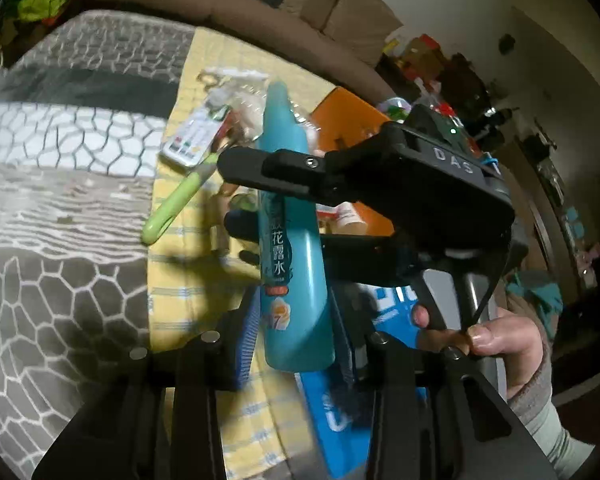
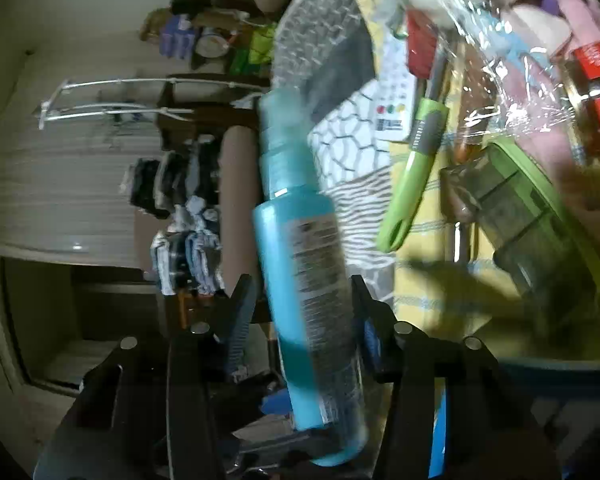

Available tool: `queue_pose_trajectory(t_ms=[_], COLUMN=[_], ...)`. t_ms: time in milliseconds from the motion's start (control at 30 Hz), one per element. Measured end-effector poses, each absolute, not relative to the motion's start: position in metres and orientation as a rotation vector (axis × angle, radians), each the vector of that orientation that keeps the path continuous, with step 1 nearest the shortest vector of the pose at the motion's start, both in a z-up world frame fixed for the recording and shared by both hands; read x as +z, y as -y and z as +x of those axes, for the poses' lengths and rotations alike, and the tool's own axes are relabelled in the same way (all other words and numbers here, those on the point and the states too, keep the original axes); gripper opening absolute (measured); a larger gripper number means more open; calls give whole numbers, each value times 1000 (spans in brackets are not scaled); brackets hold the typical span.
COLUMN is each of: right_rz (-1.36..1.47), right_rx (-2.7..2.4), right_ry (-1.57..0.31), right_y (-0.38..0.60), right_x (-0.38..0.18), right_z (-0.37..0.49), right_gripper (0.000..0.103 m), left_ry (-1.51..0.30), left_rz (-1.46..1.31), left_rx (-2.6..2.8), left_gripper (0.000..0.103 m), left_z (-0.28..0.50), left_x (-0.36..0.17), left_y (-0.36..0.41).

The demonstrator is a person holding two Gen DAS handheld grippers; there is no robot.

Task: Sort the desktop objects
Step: 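Lift the teal spray bottle with the left gripper over the cardboard box, then lower the spray bottle into the box and open the left gripper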

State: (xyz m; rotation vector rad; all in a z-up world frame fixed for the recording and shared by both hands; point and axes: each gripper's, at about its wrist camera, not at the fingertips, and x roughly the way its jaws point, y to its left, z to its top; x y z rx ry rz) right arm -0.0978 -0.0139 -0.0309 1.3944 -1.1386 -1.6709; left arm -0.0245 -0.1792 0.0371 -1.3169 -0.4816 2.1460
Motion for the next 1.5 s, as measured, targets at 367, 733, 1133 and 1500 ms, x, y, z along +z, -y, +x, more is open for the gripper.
queue_pose_trajectory(t_ms=[367, 733, 1133, 1500], right_rz=[1108, 1070, 1262, 1245], right_rx=[-1815, -2072, -2172, -2213], right_ry=[1106, 1192, 1014, 885], right_y=[-109, -298, -356, -354], right_x=[78, 94, 41, 59], right_z=[-60, -40, -59, -41], right_gripper=[41, 41, 41, 46], left_ry=[197, -200, -321, -279], left_rz=[-1172, -1244, -1431, -1520], left_rx=[2105, 2000, 1898, 1848], left_gripper=[33, 30, 28, 28], left_z=[-14, -68, -104, -118], left_x=[131, 120, 49, 21], left_y=[66, -114, -169, -197])
